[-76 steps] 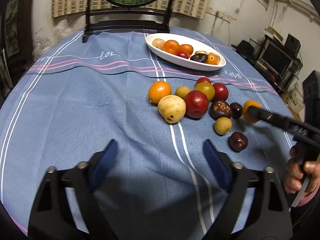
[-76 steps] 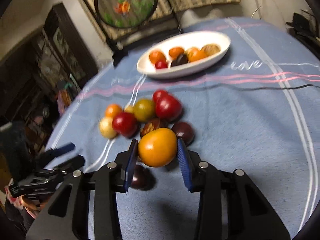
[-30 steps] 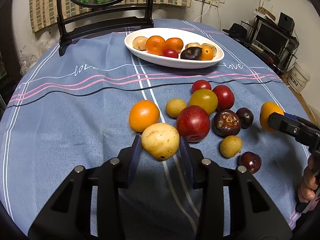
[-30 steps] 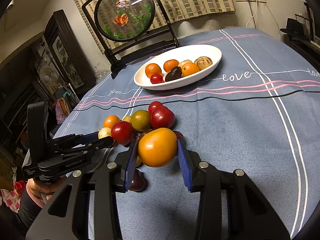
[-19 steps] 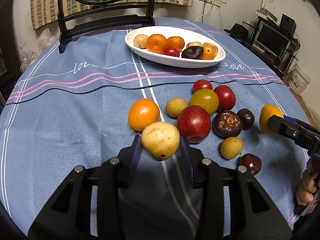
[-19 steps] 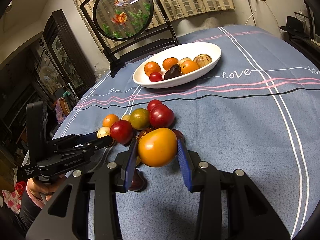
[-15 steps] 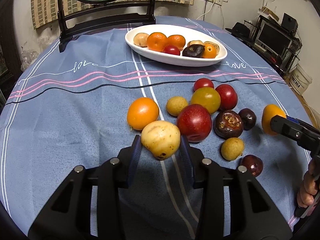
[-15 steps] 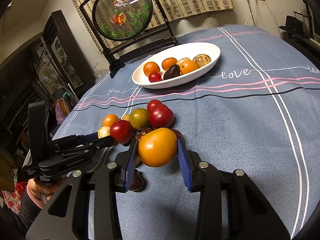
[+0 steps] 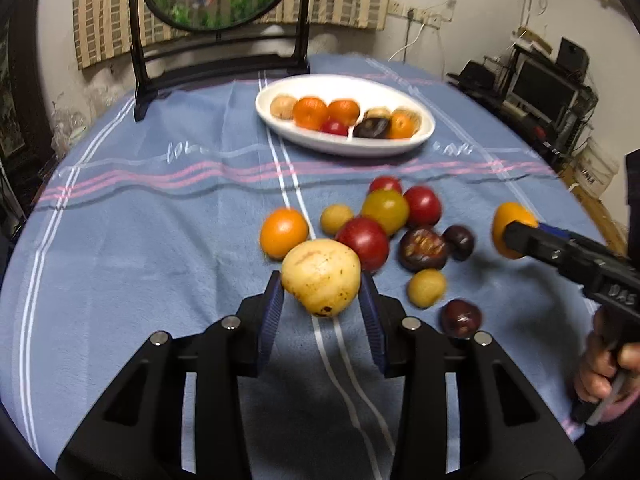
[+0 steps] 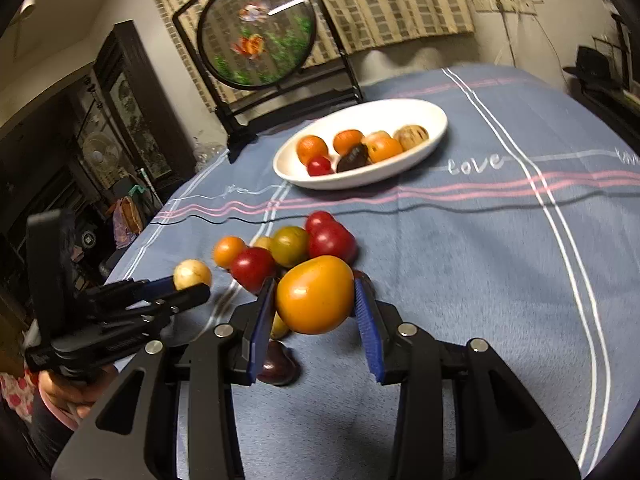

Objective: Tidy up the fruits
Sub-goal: 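Carry both fruits onto the white plate and open both tools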

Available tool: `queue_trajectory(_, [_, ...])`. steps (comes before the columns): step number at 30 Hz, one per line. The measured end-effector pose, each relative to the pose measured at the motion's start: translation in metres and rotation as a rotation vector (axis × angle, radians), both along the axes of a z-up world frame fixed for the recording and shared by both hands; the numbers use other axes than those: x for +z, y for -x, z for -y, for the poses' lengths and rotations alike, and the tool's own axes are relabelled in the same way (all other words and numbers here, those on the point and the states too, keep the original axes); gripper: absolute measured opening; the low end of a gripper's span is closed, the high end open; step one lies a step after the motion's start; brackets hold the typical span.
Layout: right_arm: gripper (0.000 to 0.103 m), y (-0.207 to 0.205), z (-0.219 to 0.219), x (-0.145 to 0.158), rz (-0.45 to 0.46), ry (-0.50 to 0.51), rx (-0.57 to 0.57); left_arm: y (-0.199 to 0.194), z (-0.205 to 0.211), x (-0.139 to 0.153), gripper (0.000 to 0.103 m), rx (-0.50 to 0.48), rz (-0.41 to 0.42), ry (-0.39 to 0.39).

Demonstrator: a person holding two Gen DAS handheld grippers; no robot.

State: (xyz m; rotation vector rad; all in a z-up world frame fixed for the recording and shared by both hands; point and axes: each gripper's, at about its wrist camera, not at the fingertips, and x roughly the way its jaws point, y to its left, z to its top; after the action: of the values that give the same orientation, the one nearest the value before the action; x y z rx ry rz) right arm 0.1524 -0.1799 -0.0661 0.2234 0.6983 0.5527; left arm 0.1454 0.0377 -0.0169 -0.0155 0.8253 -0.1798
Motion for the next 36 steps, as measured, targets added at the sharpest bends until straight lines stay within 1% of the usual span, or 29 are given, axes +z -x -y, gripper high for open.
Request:
queue_trajectory(4, [0.04, -0.009, 0.002, 0.026, 0.04, 0.001, 0.008, -0.008, -0.008, 0.031, 0.039, -0.022, 0.036, 0.018])
queue_trajectory(7, [0.04, -0.022, 0.003, 0.051, 0.088, 0.012, -0.005, -0.027, -0.01, 0.059, 0.039, -0.041, 0.06, 0.044])
queue_trajectory(10, [0.04, -0.043, 0.004, 0.073, 0.128, 0.004, -0.024, -0.052, -0.007, 0.081, 0.039, -0.051, 0.098, 0.039])
queue_trajectory(11, [0.04, -0.055, 0.003, 0.08, 0.134, -0.004, -0.028, -0.066, -0.004, 0.089, 0.039, -0.047, 0.114, 0.033])
queue_trajectory(13, [0.04, -0.078, 0.001, 0.087, 0.139, -0.01, -0.043, -0.089, -0.001, 0.098, 0.039, -0.05, 0.118, 0.047])
queue_trajectory(15, [0.04, -0.1, -0.001, 0.088, 0.133, -0.01, -0.053, -0.118, 0.003, 0.1, 0.039, -0.053, 0.109, 0.067])
queue_trajectory(18, [0.04, -0.133, -0.008, 0.081, 0.118, 0.017, -0.061, -0.158, 0.011, 0.093, 0.039, -0.035, 0.109, 0.054])
queue_trajectory(20, [0.04, -0.156, -0.016, 0.07, 0.094, 0.047, -0.059, -0.182, 0.014, 0.084, 0.039, -0.029, 0.091, 0.053])
queue_trajectory(24, [0.04, -0.188, -0.027, 0.048, 0.058, 0.092, -0.048, -0.233, 0.015, 0.052, 0.039, 0.005, 0.03, 0.053])
queue_trajectory(27, [0.04, -0.205, -0.035, 0.035, 0.058, 0.128, -0.035, -0.256, 0.014, 0.033, 0.039, 0.015, 0.006, 0.055])
queue_trajectory(30, [0.04, -0.213, -0.04, 0.028, 0.065, 0.156, -0.029, -0.272, 0.019, 0.017, 0.039, 0.006, -0.012, 0.041])
queue_trajectory(36, [0.04, -0.224, -0.043, 0.017, 0.059, 0.18, -0.019, -0.285, 0.025, -0.002, 0.04, -0.004, -0.034, 0.019])
